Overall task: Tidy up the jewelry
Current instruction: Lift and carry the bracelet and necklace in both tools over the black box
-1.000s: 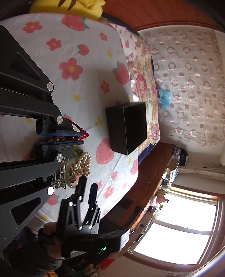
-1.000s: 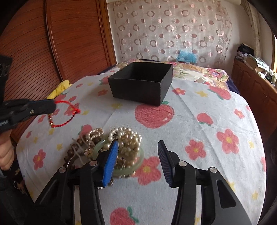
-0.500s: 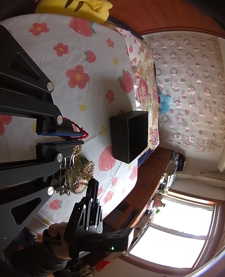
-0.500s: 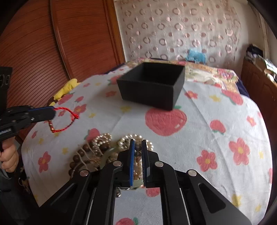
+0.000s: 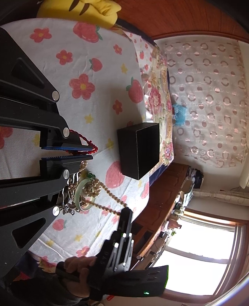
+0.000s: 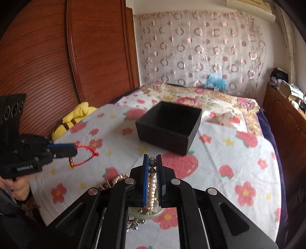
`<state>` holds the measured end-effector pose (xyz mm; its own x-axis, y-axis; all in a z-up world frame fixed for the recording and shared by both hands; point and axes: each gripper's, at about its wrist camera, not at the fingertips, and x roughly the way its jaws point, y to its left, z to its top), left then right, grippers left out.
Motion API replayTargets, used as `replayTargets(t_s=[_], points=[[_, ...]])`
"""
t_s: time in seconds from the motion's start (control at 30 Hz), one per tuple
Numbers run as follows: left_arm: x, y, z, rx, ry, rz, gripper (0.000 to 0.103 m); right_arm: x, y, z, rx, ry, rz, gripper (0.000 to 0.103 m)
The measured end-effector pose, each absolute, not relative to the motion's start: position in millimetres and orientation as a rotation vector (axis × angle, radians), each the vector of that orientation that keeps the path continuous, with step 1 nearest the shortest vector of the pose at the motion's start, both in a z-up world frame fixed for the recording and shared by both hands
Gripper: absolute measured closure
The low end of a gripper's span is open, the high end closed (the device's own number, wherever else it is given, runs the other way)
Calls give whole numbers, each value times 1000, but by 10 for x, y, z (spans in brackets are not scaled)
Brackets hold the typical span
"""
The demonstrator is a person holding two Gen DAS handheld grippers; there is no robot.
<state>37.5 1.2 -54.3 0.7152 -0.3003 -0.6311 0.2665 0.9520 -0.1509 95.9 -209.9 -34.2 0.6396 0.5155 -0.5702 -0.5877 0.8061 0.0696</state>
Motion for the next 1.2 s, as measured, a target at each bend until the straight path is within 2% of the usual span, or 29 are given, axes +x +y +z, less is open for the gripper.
replayTargets(t_s=[0.73, 1.2], points=[[502, 24, -284, -25, 663, -320, 100, 1064, -2079, 688, -175, 413, 580, 95], [1072, -138, -77, 20, 641, -346, 100, 1571, -2044, 991, -209, 413, 572, 95]])
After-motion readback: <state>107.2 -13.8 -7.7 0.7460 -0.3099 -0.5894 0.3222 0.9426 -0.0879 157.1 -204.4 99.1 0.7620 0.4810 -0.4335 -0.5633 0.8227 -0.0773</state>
